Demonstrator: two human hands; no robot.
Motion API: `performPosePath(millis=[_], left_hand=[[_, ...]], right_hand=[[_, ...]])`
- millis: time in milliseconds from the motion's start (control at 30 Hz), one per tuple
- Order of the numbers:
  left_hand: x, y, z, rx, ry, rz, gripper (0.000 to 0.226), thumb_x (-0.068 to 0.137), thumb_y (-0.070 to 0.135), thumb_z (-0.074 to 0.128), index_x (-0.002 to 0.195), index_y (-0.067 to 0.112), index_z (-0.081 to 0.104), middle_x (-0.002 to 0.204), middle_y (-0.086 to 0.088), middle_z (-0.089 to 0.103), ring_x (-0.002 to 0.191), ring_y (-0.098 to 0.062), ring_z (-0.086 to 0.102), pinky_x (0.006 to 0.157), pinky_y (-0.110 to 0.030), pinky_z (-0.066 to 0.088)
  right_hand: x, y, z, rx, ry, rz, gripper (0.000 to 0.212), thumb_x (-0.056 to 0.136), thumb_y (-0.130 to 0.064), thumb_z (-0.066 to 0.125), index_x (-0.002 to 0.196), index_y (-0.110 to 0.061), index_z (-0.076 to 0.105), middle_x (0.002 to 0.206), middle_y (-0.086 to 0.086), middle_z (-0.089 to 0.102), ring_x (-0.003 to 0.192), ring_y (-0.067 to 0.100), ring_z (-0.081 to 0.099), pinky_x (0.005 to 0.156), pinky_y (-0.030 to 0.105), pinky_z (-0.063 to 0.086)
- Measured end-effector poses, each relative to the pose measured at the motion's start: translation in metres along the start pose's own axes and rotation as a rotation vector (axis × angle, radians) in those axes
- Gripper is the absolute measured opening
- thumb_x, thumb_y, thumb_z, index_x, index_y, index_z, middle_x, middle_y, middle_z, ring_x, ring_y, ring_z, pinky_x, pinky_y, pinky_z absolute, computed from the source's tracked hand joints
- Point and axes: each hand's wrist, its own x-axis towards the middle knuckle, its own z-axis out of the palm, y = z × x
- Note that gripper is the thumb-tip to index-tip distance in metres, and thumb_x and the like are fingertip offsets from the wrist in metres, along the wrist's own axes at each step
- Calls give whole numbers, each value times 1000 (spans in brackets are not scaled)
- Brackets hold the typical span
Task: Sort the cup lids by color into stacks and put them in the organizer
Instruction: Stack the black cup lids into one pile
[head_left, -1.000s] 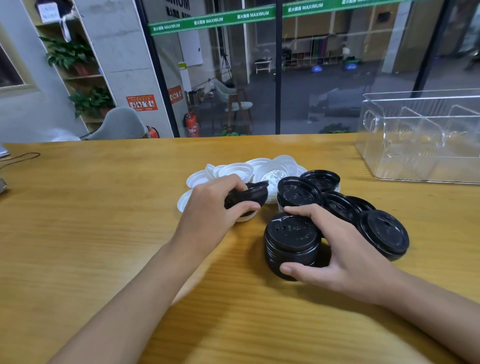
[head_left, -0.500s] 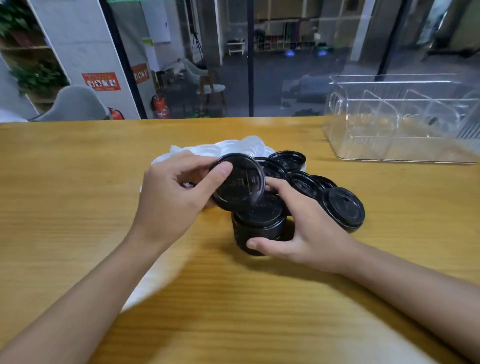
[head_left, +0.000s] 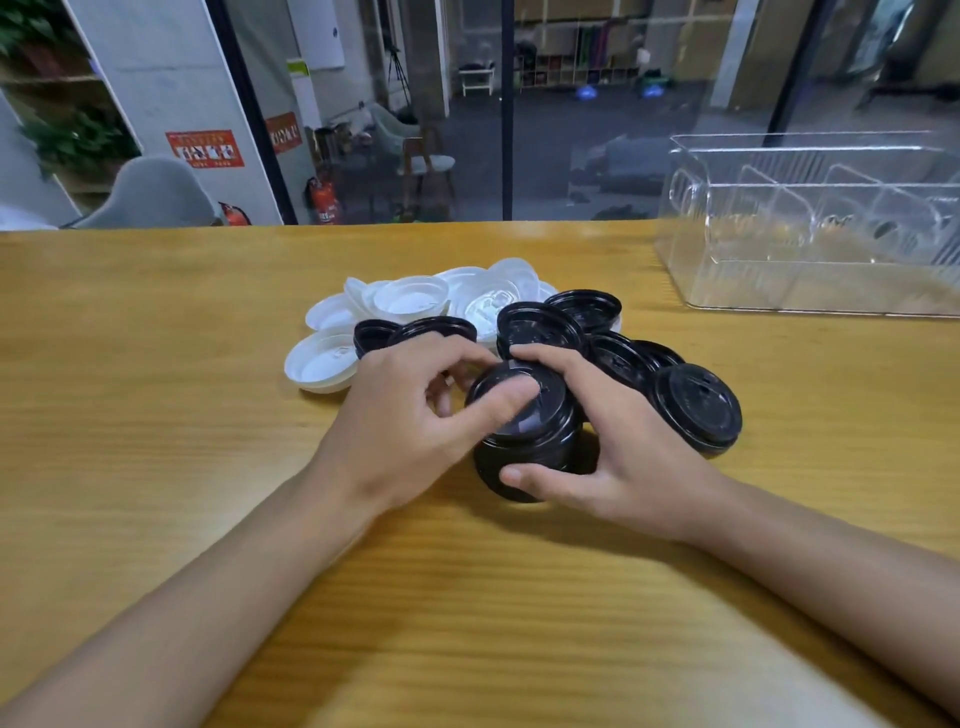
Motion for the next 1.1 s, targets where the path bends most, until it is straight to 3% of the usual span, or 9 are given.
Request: performPosePath(millis=[100,233,400,567,733,900,1000,1100], left_hand=[[-3,3,3,57,-35,44,52,70,68,79,109,35,75,92,15,61,78,-13,56,70,-12,42],[-2,3,0,17,-79,35,65,74,58,76,133,32,69,110,15,67,89,-15,59,76,-11,41],[0,1,-18,-40,-236,50,78,82,32,71,155,38,43,138,24,65,121,-20,61,96,-32,50],[-3,1,-15,-142,-260,16,76,84,15,69,154,32,46,141,13,66,136,-8,58,108,-30,51],[-4,5,0,-215,-108,-40,66,77,44,85,138,31,63,120,10,70,122,-8,67,102,-26,56],[2,2,-5,-373,-117,-131,60,76,38,84,132,27,66,116,1,73,120,-13,70,104,-30,56],[8,-1,-13,-518,-104,-185,49,83,22,75,131,14,66,119,-8,77,115,-12,72,93,-22,55],[9,-4,-14,-555,-132,-186,47,86,13,68,133,11,64,126,-10,75,120,-15,70,96,-21,54]], right_hand=[[0,0,0,14,-2,3,88,83,-41,87,155,-22,41,146,-17,56,137,5,54,111,21,43],[-1,-1,-2,50,-16,33,101,82,-41,88,162,-29,26,150,-20,54,140,1,52,114,25,43],[-2,-1,-2,55,-33,48,106,82,-40,88,164,-32,20,151,-21,54,139,-2,53,116,30,44],[-1,-1,-2,61,-5,13,90,82,-36,88,154,-32,34,144,-24,57,134,0,58,110,23,46],[-1,2,-2,64,4,40,88,82,-42,88,153,-29,37,138,-18,62,127,6,63,105,30,51],[-1,0,-2,93,-2,54,94,80,-41,89,155,-32,33,137,-19,63,127,3,63,107,26,50],[-3,0,-3,96,-11,56,101,78,-44,87,159,-34,28,133,-25,61,128,-1,60,105,14,44],[-3,-1,-4,95,-11,59,101,77,-47,85,160,-35,28,134,-25,60,129,-5,57,104,9,40]])
